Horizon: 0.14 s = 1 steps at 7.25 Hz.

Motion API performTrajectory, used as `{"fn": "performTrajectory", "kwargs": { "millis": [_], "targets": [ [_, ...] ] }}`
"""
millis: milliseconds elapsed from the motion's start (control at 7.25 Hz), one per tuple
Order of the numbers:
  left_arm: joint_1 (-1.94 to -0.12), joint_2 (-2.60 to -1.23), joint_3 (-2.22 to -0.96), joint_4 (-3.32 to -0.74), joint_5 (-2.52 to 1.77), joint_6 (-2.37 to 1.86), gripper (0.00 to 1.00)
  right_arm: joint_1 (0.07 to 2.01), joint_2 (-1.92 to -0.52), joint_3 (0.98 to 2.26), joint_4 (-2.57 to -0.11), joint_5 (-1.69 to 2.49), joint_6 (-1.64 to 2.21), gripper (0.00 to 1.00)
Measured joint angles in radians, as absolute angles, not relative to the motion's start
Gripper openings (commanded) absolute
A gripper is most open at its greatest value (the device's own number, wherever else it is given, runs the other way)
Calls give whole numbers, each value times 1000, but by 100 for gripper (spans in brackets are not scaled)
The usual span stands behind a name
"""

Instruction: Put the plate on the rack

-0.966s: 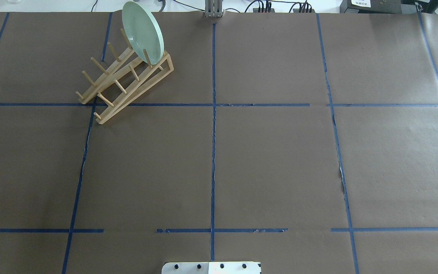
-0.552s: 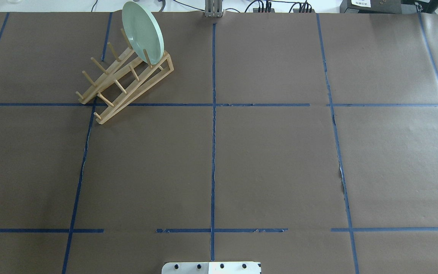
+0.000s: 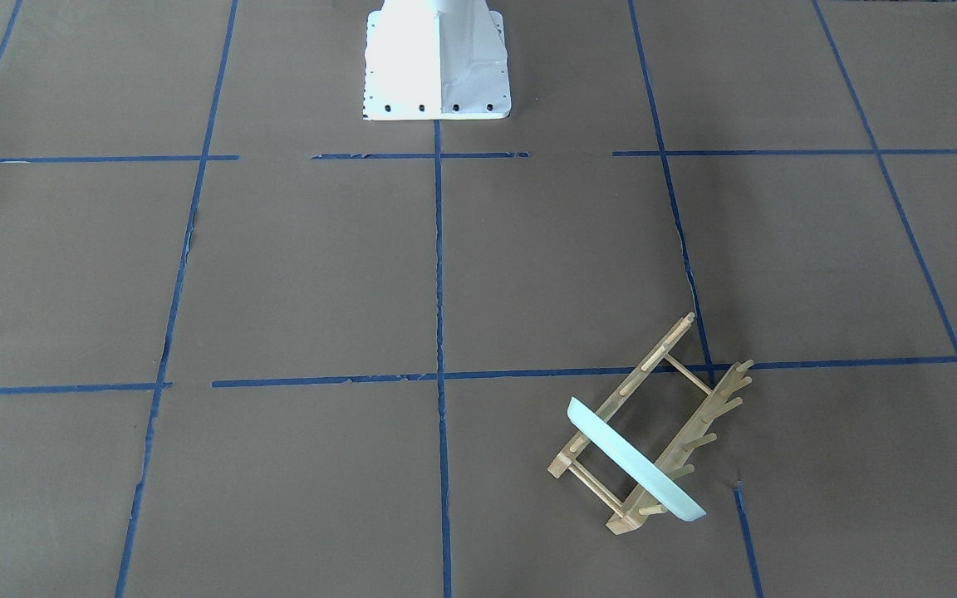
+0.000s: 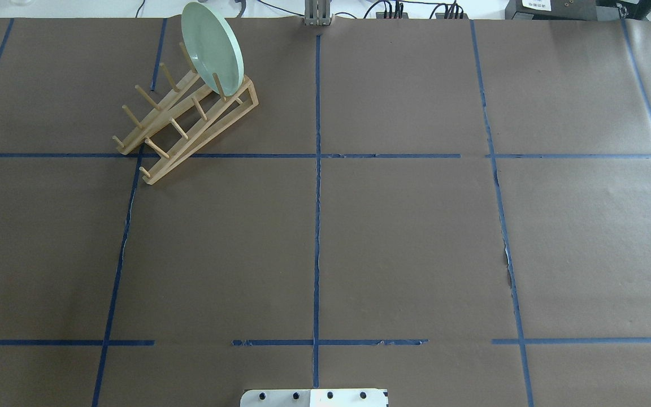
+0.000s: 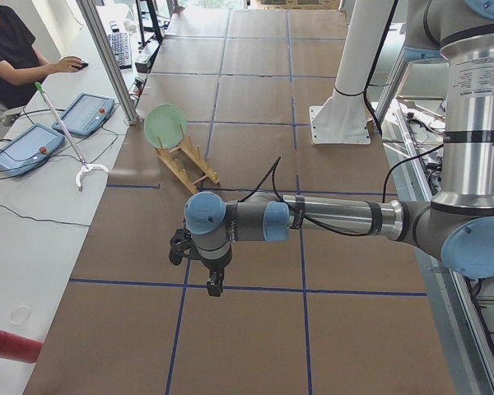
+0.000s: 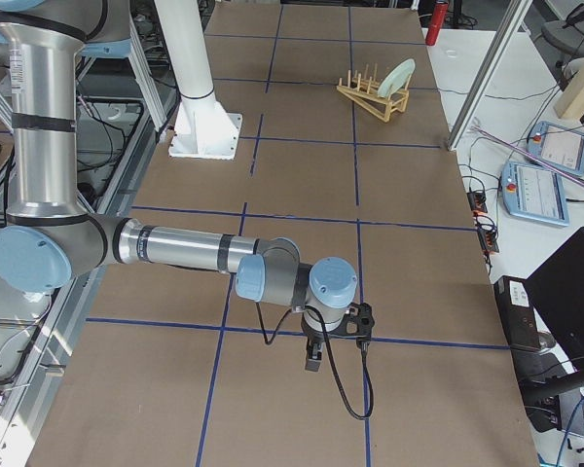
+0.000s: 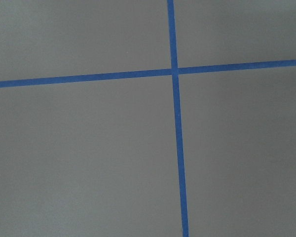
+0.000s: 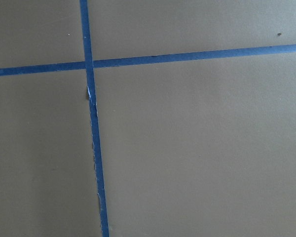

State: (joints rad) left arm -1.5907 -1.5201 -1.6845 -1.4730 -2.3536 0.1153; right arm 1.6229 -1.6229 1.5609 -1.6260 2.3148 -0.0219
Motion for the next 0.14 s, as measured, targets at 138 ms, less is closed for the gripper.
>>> {"fn": "performTrajectory", "kwargs": {
  "millis": [138],
  "targets": [
    [-1591,-1521,-1684,-1474,-2354,116,100,1623,-1623,1561,-1626,2315,-22,100]
  ]
}}
